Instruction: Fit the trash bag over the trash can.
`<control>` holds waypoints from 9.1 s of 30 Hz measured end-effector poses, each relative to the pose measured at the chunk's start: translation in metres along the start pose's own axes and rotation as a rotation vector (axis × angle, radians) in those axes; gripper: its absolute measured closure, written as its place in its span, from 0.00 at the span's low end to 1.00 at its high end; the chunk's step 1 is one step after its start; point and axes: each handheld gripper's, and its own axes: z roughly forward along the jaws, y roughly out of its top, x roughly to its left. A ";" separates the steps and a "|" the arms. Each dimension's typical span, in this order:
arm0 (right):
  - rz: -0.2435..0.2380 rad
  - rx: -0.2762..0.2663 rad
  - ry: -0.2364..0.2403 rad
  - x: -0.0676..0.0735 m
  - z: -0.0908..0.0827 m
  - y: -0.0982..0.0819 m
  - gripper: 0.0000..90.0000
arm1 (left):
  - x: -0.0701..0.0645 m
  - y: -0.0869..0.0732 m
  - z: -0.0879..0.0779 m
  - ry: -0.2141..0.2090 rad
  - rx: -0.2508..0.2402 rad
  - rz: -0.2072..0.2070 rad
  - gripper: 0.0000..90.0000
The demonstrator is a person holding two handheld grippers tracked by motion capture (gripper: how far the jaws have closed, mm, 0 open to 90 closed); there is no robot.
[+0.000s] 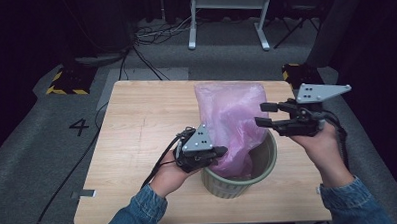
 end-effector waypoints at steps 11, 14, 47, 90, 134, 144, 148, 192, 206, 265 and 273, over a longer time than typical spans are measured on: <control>0.044 0.262 0.109 0.008 0.051 -0.023 0.57 | 0.005 -0.007 -0.014 0.027 -0.067 -0.019 0.94; 0.026 0.332 0.128 0.016 0.055 -0.028 0.57 | 0.008 -0.005 -0.017 0.079 -0.079 -0.023 0.83; 0.021 0.387 0.220 0.027 0.050 -0.043 0.54 | 0.057 -0.005 -0.023 0.249 -0.099 -0.207 0.59; -0.029 0.186 0.182 0.055 0.019 -0.035 0.94 | -0.034 0.008 -0.005 0.026 -0.121 0.136 0.61; 0.109 -0.061 -0.170 0.000 -0.024 -0.049 0.78 | -0.033 0.013 0.003 -0.029 0.031 0.051 1.00; 0.017 -0.047 -0.053 0.014 -0.011 -0.043 0.96 | -0.020 0.025 -0.017 0.148 -0.128 0.133 0.62; -0.003 -0.059 0.035 0.017 -0.008 -0.041 0.96 | -0.009 0.037 -0.013 0.132 -0.173 0.151 0.57; 0.060 -0.108 0.160 -0.006 -0.024 -0.080 0.99 | 0.035 0.007 -0.043 0.052 -0.174 -0.043 1.00; 0.093 -0.101 0.107 -0.011 -0.052 -0.116 0.99 | 0.039 -0.043 -0.080 0.091 -0.185 -0.111 1.00; 0.118 0.048 0.017 -0.040 -0.019 -0.060 0.99 | 0.063 -0.023 -0.077 0.185 -0.112 -0.092 0.98; 0.149 0.021 -0.026 -0.054 -0.022 -0.063 1.00 | 0.082 -0.027 -0.063 0.216 -0.089 -0.138 1.00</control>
